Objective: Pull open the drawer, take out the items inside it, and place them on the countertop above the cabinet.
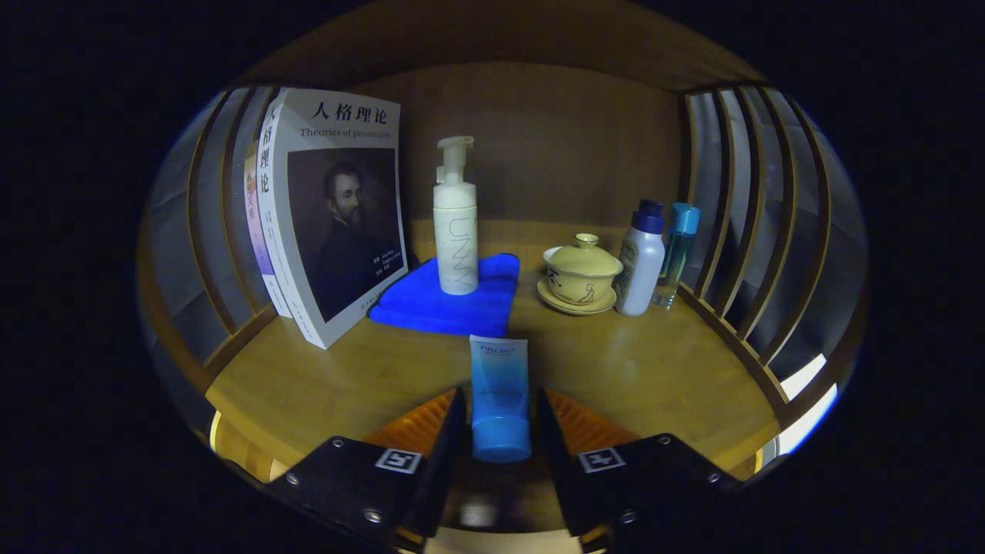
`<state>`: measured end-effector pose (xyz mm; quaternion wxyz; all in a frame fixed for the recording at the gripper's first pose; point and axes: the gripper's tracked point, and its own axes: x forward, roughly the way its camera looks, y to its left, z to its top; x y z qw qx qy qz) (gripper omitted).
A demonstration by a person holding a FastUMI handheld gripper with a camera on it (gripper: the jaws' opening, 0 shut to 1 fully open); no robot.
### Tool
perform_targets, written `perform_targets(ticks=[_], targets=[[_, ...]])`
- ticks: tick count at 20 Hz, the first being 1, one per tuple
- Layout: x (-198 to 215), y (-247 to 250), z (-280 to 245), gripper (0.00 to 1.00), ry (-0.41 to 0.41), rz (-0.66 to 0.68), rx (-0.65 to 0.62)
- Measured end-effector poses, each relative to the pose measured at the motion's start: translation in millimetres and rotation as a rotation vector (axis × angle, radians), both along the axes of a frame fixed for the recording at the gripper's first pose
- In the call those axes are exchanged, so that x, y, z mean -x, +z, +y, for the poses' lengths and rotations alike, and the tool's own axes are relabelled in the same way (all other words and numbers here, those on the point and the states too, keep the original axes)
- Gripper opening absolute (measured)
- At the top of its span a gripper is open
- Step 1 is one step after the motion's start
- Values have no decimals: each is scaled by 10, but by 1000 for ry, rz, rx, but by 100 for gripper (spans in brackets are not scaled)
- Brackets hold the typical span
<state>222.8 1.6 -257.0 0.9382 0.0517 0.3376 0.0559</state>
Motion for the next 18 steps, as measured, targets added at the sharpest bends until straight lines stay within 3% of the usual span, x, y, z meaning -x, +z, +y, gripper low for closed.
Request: perform_targets(ticks=[3,9,13,18], targets=[[137,329,13,95,-62,-92,-115],[685,1161,-424,94,-204,-321,-133],[1144,1602,-507,95,-249,-436,-147],[1905,1431,-492,95,-238,-422,-83]])
